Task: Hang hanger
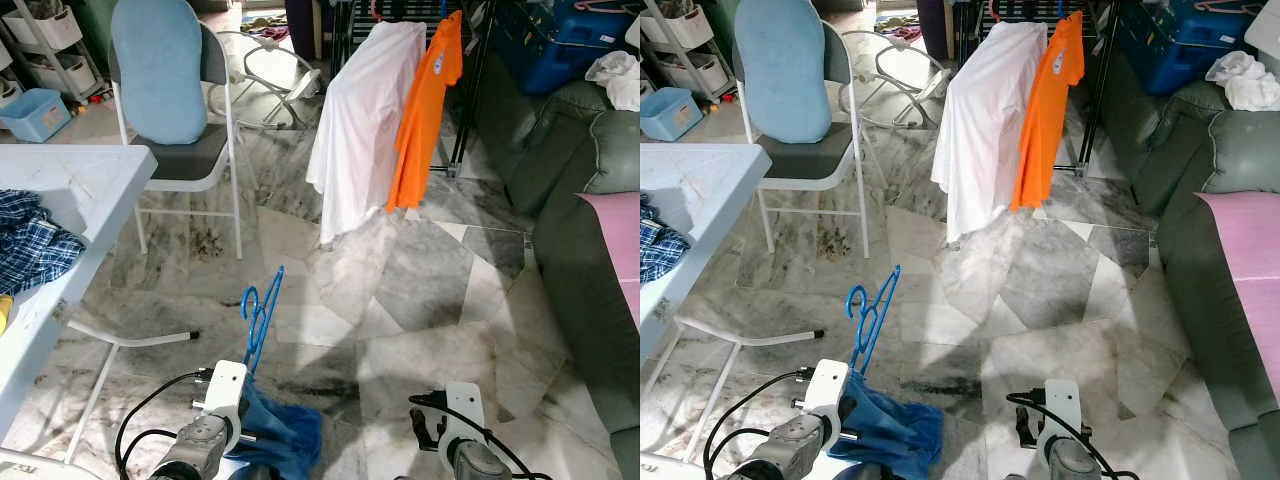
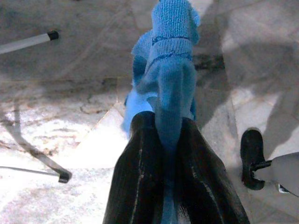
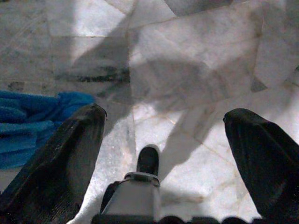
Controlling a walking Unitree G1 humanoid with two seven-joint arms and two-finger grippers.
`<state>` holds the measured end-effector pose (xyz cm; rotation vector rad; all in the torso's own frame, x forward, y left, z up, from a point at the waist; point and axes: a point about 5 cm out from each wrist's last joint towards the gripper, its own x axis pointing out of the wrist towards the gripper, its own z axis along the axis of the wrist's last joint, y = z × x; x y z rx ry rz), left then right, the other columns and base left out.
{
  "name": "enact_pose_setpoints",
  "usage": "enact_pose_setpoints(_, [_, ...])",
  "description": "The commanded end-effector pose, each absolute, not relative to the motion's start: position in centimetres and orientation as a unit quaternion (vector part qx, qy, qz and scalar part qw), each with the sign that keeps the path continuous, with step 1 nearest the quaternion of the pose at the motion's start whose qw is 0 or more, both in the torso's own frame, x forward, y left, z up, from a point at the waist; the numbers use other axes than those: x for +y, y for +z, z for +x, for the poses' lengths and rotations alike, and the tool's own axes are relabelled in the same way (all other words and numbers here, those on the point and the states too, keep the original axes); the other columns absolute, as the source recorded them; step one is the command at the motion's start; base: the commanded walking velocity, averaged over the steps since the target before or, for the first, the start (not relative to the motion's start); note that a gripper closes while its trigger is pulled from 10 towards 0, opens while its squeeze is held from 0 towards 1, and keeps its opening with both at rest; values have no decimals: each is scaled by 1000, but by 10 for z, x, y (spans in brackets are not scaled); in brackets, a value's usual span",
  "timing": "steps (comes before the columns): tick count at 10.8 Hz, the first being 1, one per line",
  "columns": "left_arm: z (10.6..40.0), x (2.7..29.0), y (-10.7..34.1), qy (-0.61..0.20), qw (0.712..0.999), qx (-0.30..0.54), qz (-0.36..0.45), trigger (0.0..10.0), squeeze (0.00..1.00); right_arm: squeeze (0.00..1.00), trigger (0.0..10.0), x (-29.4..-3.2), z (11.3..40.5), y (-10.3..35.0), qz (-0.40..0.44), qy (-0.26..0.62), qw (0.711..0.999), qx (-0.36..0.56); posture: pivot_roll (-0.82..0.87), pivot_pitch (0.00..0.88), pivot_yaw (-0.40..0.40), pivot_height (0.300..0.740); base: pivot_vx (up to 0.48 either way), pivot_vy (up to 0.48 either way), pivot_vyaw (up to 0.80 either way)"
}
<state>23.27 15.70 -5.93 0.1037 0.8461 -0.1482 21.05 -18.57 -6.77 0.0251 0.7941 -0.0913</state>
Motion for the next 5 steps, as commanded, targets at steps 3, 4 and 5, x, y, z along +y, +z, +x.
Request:
enact_pose_setpoints(3, [236, 160, -57, -71, 912, 401, 51, 10000, 0, 0, 10000, -185, 211, -68, 4, -49, 921, 386, -140, 125, 46, 740, 0, 0, 0])
enact_pose_setpoints(4, [236, 160, -57, -71, 912, 401, 51, 10000, 0, 0, 10000, -185, 211, -68, 4, -49, 921, 386, -140, 125, 46, 740, 0, 0, 0])
enact_pose_setpoints(5, [236, 160, -57, -71, 912, 401, 51, 10000, 0, 0, 10000, -185, 211, -68, 4, -49, 921, 386, -140, 125, 46, 740, 0, 0, 0])
